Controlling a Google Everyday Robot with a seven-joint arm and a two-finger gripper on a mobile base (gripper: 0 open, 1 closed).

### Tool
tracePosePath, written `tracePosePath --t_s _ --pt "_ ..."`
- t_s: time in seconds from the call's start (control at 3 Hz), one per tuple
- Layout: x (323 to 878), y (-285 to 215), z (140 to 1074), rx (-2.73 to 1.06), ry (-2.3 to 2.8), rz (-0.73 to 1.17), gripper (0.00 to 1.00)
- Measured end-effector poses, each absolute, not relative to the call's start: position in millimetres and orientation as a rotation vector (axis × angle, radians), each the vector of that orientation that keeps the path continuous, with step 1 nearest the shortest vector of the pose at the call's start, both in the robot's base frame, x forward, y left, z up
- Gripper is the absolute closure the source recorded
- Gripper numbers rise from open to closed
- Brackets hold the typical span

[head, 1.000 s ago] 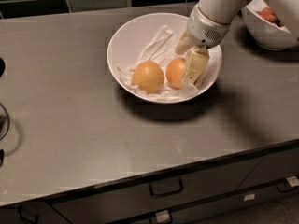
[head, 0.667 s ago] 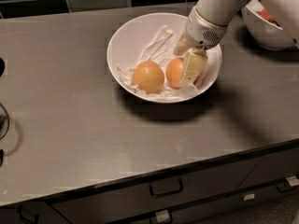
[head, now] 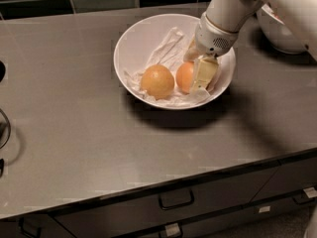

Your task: Pick orange from white bowl

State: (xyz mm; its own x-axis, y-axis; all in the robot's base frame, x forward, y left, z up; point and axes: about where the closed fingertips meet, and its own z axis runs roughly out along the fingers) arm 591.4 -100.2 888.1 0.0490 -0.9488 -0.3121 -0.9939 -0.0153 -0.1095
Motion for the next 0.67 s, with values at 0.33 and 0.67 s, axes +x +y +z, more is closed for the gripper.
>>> tracePosePath --t_s 0.33,0.67 --pt "592.2 -100.1 884.6 -2.037 1.972 0.219 0.31" --pt "593.3 -99.9 880.3 -2.041 1.977 0.223 0.31"
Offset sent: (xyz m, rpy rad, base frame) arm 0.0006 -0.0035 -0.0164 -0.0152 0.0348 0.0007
